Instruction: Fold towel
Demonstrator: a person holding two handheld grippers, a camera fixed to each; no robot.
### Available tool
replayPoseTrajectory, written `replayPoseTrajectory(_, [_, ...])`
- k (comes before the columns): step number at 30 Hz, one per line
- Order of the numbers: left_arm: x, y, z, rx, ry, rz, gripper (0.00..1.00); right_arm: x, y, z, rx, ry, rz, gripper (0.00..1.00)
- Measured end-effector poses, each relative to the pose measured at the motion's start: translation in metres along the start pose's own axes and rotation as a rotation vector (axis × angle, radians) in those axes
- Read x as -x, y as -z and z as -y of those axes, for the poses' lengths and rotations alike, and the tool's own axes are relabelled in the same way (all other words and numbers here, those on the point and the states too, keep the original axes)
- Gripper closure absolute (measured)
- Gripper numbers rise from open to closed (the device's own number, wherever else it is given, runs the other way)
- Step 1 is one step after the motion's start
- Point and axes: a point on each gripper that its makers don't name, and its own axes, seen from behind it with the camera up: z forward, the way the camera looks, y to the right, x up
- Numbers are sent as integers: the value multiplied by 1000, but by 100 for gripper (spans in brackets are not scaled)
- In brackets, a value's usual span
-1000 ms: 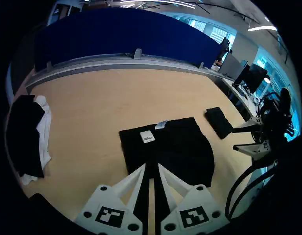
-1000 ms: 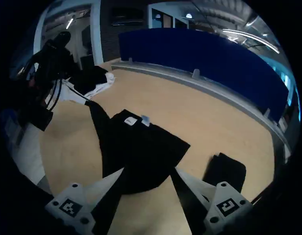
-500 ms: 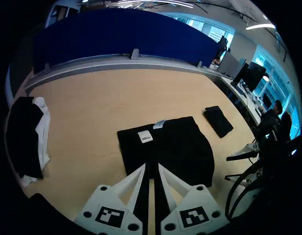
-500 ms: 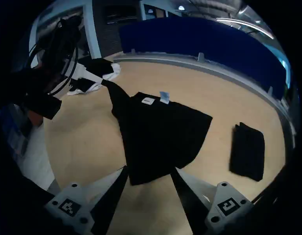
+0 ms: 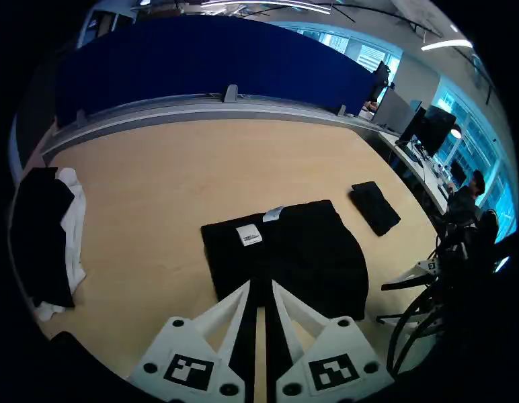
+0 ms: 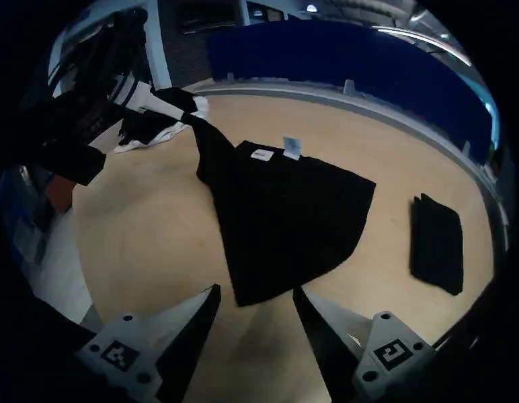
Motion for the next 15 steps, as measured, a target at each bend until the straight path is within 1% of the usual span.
replayPoseTrajectory(5, [-1,0,0,1,2,-2,93,9,-13,1,21,-14,7,18])
replayPoseTrajectory(9, [0,0,0,3,1,-2,93,14,-21,2,40,-20,5,24])
replayPoseTrajectory(13, [0,-1,0,4,3,-2,93,20,-27,6,48,-5,8,27])
replayPoseTrajectory(15, [0,-1,0,6,4,-3,93,24,-30,7,55,10,12,31])
